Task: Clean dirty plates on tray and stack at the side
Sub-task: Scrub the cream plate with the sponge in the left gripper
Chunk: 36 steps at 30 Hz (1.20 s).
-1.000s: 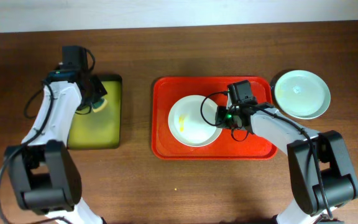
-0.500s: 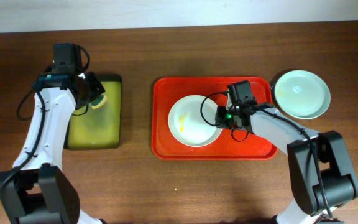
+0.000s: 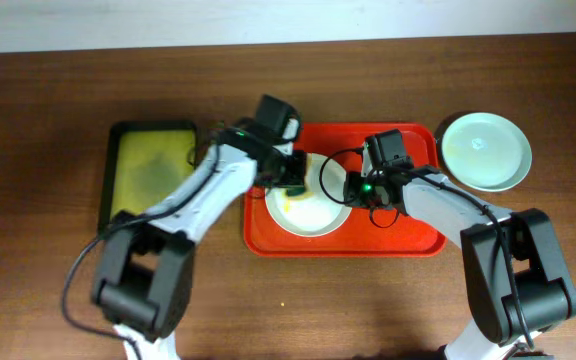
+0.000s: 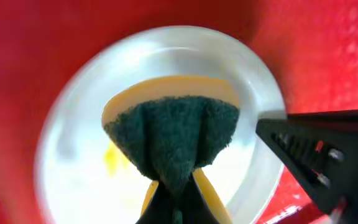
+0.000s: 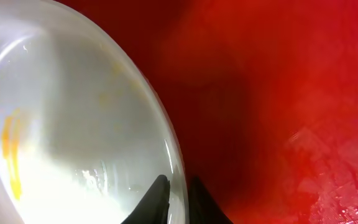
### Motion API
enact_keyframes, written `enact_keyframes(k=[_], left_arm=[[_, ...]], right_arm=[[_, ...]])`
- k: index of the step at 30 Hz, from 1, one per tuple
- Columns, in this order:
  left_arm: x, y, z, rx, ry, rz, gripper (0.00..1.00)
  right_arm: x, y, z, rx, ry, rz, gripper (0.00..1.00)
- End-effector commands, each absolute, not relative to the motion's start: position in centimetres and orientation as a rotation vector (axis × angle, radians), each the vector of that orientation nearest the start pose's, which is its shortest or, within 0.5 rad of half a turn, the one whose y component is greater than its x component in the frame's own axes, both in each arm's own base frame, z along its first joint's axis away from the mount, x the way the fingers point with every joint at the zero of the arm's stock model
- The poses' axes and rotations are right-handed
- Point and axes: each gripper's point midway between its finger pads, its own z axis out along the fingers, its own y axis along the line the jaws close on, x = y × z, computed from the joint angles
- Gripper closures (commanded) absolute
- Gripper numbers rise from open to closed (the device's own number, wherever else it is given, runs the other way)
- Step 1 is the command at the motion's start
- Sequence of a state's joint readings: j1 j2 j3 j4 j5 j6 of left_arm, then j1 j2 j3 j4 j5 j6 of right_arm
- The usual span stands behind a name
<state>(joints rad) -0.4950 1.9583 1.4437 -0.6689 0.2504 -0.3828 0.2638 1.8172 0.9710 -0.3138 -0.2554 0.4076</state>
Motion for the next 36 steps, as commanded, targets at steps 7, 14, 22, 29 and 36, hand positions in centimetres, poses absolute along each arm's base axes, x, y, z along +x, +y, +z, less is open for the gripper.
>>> enact_keyframes(k=[7,14,22,29,36], left_arm=[[39.4,-19.3,2.4,0.307,2.754,0.276,1.0],[37.6,-25.8,8.4,0.332,2.762,-0.311,1.0],[36.3,-21.4,1.6,0.15,2.908,0.023,1.0],[40.2,-17.6,8.1,0.047,2.667,0.277,1.0],[43.5,-9.4,11.9,-0.288,2.651,0.084,1.0]], right_arm=[[34.5,14.2,-1.3,0.116,2.865,0.501,0.87],[34.5,14.2,-1.3,0.116,2.865,0.501,0.87],[34.4,14.1,-1.3,0.117,2.872,0.498,0.87],[34.4,14.0,-1.4,0.118,2.871,0.492,0.87],[34.5,13.8,-1.4,0.122,2.87,0.472,0.87]])
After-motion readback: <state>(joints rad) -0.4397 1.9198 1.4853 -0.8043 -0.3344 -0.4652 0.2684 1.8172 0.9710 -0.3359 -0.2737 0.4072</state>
